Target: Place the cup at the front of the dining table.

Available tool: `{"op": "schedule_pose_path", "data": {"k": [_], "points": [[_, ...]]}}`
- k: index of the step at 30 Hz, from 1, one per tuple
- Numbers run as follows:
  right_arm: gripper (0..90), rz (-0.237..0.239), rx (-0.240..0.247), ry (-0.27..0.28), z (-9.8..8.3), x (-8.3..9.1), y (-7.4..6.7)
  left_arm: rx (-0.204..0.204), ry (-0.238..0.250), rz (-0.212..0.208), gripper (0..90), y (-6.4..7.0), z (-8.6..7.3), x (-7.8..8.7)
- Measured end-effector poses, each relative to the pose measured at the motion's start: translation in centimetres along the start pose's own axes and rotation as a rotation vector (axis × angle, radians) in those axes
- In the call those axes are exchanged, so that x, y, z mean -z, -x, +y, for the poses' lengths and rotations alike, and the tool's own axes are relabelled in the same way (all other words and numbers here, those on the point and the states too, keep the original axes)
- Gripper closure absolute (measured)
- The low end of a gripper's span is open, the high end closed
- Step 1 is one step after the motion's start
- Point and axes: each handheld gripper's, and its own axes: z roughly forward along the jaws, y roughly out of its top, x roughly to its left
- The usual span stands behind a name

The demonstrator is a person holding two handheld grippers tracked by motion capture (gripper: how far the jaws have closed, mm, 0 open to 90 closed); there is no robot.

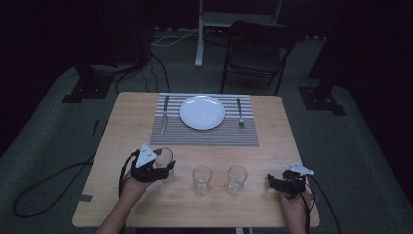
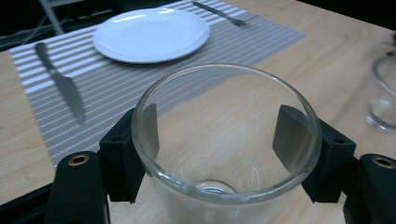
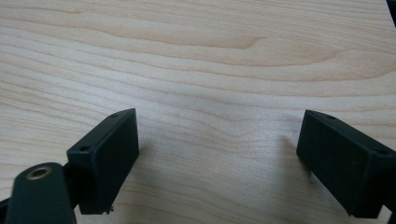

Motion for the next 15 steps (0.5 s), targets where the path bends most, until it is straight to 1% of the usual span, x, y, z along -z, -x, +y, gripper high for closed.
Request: {"op": "schedule_pose_path", "data": {"k": [4,7,8,11,14,15], "points": [[12.6,0.000,0.000,0.000,0.0,0.0,0.0,0.004,-0.003,0.020,29.2,-0.4,0.4,-0.5],[12.6,0.000,0.000,0.000,0.0,0.0,0.0,0.016,0.000,0.022,29.2,-0.6,0.6,-0.8],[12.7,0.000,0.000,0.000,0.0,0.0,0.0,0.023,0.001,0.029,29.2,-0.8,0.9,-1.1],[13.9,-0.003,-0.003,0.003,0.0,0.0,0.0,0.022,0.002,0.038,29.2,-0.9,1.4,-1.7],[13.9,-0.004,-0.003,0.003,0.0,0.0,0.0,0.020,0.012,0.045,29.2,-1.0,2.0,-2.3],[13.9,-0.004,-0.003,0.003,0.0,0.0,0.0,0.021,0.012,0.054,29.2,-1.1,2.2,-2.5]]}}
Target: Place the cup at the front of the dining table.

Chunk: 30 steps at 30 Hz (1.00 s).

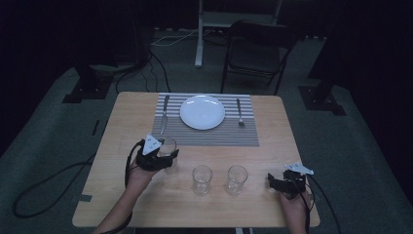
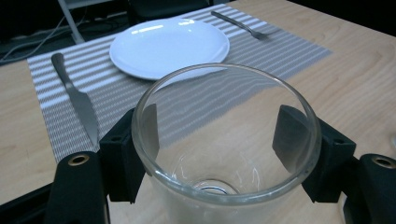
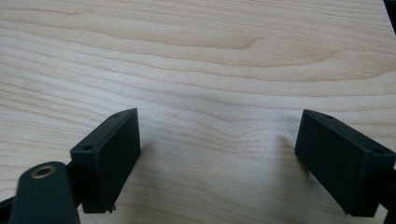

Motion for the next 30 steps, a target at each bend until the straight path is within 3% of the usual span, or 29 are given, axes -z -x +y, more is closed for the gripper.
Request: {"op": "schedule_pose_path", "data": {"k": [6,18,30], "points": [[13.9,0.000,0.000,0.000,0.0,0.0,0.0,0.027,0.007,0.049,29.2,-0.7,1.4,-1.3],[13.9,0.000,0.000,0.000,0.0,0.0,0.0,0.067,0.014,0.096,29.2,-1.7,2.8,-2.9],[13.8,-0.001,0.000,0.000,0.0,0.0,0.0,0.084,0.000,0.142,29.1,-3.1,5.1,-6.3]]}}
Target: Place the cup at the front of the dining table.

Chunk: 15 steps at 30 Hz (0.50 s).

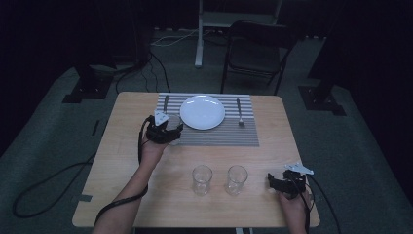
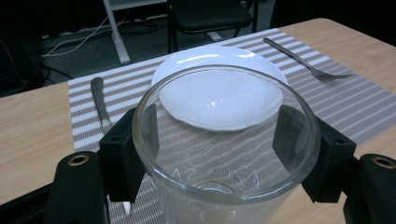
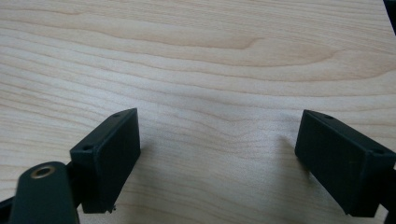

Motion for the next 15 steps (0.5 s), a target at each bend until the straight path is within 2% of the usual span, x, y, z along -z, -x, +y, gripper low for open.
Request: {"op": "schedule_pose_path", "data": {"k": [2,6,8,12,15], "points": [[13.8,0.000,0.000,0.000,0.0,0.0,0.0,-0.008,-0.006,0.010,29.1,-0.3,0.5,-0.7],[13.6,-0.002,0.000,0.000,0.0,0.0,0.0,0.007,-0.006,0.018,29.2,-0.6,0.9,-1.2],[12.6,-0.005,-0.003,-0.002,0.0,0.0,0.0,0.007,-0.009,0.036,29.2,-0.7,1.6,-2.4],[12.4,-0.007,-0.004,-0.002,0.0,0.0,0.0,0.005,-0.041,0.065,29.1,-0.8,1.7,-3.5],[11.8,-0.020,-0.012,-0.003,0.0,0.0,0.0,0.043,-0.040,0.064,29.1,-1.3,1.5,-4.1]]}}
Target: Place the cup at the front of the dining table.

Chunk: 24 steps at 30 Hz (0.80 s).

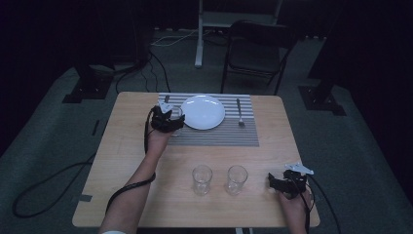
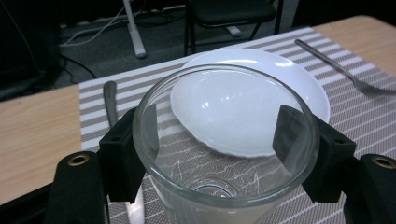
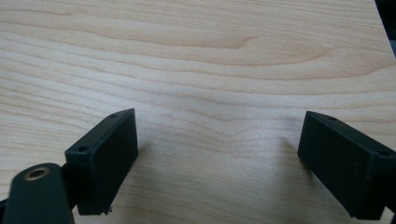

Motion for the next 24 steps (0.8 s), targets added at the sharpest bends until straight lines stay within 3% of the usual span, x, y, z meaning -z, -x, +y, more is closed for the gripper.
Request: {"op": "schedule_pose_path", "data": {"k": [6,13,16,21,24], "points": [[12.0,0.001,-0.001,0.000,0.0,0.0,0.0,-0.004,-0.002,-0.007,28.6,-0.4,0.0,-1.2],[13.1,0.006,0.002,0.002,0.0,0.0,0.0,-0.020,-0.035,0.025,28.7,-0.6,-0.7,-2.4],[13.1,0.006,0.002,0.002,0.0,0.0,0.0,-0.003,-0.037,0.025,28.7,-0.8,-0.8,-2.5],[13.1,0.006,0.002,0.002,0.0,0.0,0.0,-0.033,-0.043,0.026,28.5,-0.7,-0.6,-2.6],[13.1,0.006,0.002,0.002,0.0,0.0,0.0,-0.025,-0.040,0.037,28.4,-0.6,-0.6,-2.6]]}}
